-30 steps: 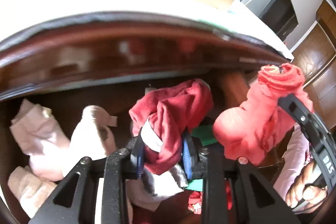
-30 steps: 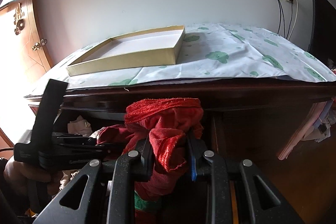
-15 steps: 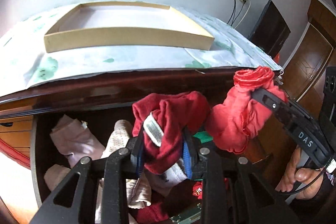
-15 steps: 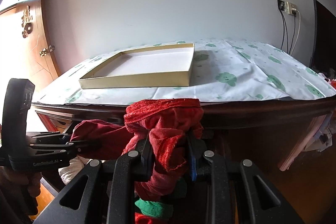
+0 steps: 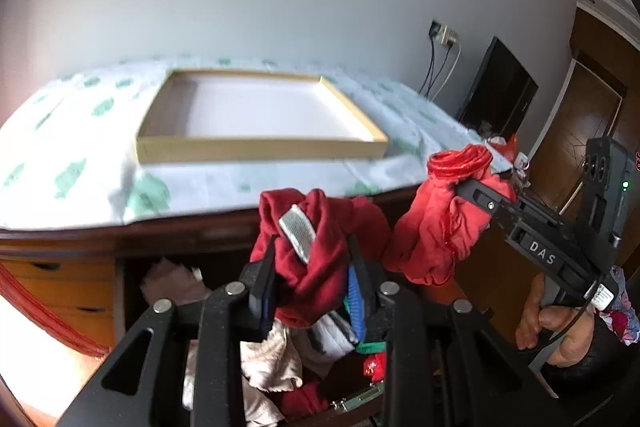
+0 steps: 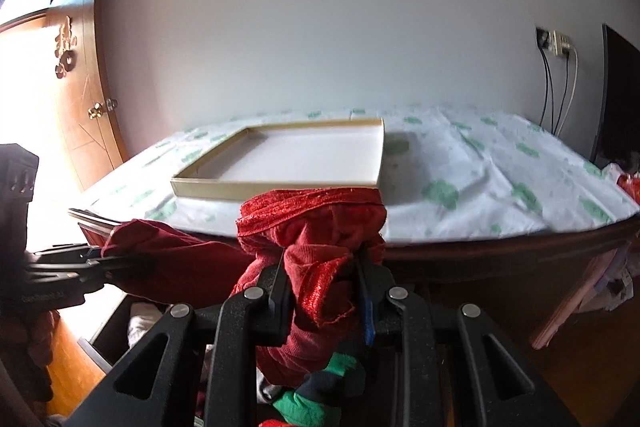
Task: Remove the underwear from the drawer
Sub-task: 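Lift the red underwear out with the right gripper while the left gripper grasps dark red underwear, then lift the dark red underwear out of the drawer with the left gripper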
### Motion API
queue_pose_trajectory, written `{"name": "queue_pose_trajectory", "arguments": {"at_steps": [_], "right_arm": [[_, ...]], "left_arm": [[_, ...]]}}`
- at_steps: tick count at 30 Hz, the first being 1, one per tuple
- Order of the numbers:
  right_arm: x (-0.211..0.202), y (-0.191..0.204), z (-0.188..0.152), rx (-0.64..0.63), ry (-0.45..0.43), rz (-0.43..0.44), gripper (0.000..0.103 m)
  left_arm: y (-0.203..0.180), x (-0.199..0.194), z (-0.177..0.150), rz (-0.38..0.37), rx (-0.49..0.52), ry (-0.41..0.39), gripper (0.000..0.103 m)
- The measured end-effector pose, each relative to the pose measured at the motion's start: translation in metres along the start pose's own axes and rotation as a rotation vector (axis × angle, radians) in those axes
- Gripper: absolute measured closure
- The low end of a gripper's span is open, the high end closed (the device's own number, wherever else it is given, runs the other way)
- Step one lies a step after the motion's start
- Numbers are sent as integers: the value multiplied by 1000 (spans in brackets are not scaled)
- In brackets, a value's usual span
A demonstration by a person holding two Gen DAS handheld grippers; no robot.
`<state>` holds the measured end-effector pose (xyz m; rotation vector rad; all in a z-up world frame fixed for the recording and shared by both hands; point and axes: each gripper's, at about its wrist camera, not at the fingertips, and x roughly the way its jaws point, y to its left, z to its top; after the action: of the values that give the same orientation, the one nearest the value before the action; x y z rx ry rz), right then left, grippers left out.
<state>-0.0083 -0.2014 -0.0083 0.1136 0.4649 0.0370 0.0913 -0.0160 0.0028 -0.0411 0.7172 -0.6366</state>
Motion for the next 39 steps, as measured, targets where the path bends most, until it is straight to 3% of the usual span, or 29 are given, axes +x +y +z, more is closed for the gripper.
{"name": "queue_pose_trajectory", "arguments": {"at_steps": [7,10,17,18,19,21,29,35,39], "right_arm": [[-2,-3,26,19,-44,29,75],[0,-5,35,33,-57,44,75],[6,-2,32,21,-39,53,75],[8,-1,30,24,-31,61,75],[8,-1,28,28,-27,67,75],[10,0,25,29,-19,75,75],[20,4,15,29,14,93,75],[23,4,13,29,21,98,75],[27,3,10,32,30,99,75]], "left_arm": [[7,-21,29,-12,19,-78,78],[10,-24,38,19,44,-108,86],[25,-9,26,64,42,-8,84],[29,-7,21,71,32,11,72],[36,-3,14,88,15,47,43],[50,5,-1,158,-32,105,17],[119,62,-51,261,-390,362,17],[114,98,-53,269,-417,379,19],[114,114,-52,340,-386,367,40]]}}
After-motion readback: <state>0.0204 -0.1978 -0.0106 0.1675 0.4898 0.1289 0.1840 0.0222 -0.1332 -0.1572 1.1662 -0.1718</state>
